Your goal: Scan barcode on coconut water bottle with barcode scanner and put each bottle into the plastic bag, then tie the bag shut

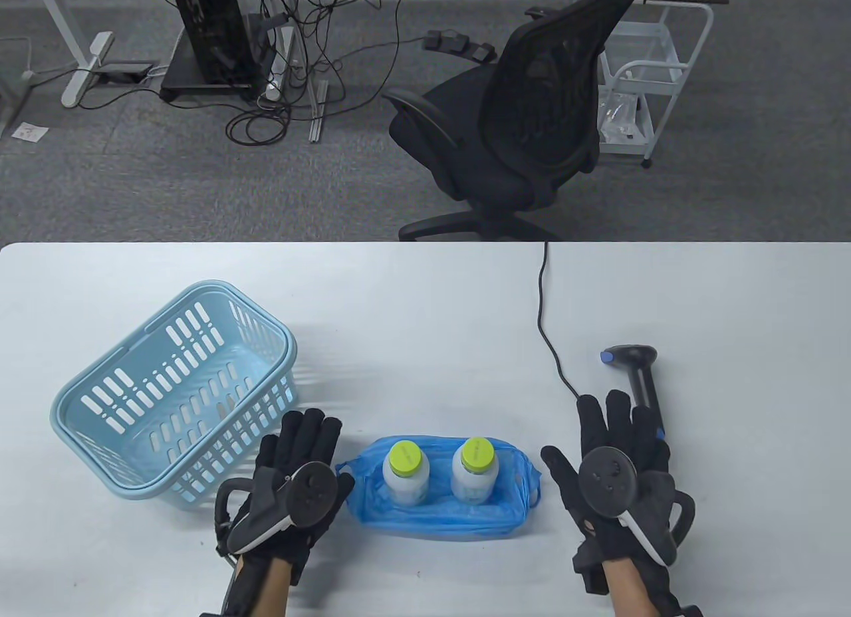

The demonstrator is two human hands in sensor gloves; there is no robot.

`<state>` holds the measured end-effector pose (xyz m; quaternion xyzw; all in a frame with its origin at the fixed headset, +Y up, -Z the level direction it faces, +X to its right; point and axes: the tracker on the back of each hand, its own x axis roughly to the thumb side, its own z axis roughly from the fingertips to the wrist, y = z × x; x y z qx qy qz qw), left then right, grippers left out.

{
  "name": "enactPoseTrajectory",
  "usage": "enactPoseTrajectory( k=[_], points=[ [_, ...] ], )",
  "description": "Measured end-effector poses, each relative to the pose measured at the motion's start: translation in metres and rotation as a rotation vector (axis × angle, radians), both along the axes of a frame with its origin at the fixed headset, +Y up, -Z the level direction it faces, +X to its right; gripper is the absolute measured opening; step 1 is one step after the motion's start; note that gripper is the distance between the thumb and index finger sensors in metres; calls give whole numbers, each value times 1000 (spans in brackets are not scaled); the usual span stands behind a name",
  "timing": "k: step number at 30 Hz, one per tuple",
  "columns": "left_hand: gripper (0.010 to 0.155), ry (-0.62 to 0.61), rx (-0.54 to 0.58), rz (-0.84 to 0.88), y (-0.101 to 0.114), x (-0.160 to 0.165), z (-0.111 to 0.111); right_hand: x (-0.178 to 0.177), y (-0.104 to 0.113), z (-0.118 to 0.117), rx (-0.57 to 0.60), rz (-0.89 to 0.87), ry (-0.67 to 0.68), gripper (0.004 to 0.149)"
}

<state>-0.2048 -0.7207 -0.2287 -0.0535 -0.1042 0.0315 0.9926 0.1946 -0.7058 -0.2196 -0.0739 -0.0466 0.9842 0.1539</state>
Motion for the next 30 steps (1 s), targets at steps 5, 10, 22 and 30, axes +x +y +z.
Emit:
enactPoseTrajectory(
  k=[5, 10, 22, 30],
  points=[
    [82, -2, -66, 27, -10, -8, -7, 13, -18, -9, -72, -54, 55, 76],
    [81, -56, -230, 166, -31, -12, -17, 11, -46, -19, -293, -21, 149, 73],
    [40, -33, -274, 347, -41, -14, -28, -16, -68, -28, -421, -38, 291, 60],
    [39, -67, -305, 835, -8, -39, -16, 23, -33, -19, -268, -366, 243, 40]
  ],
)
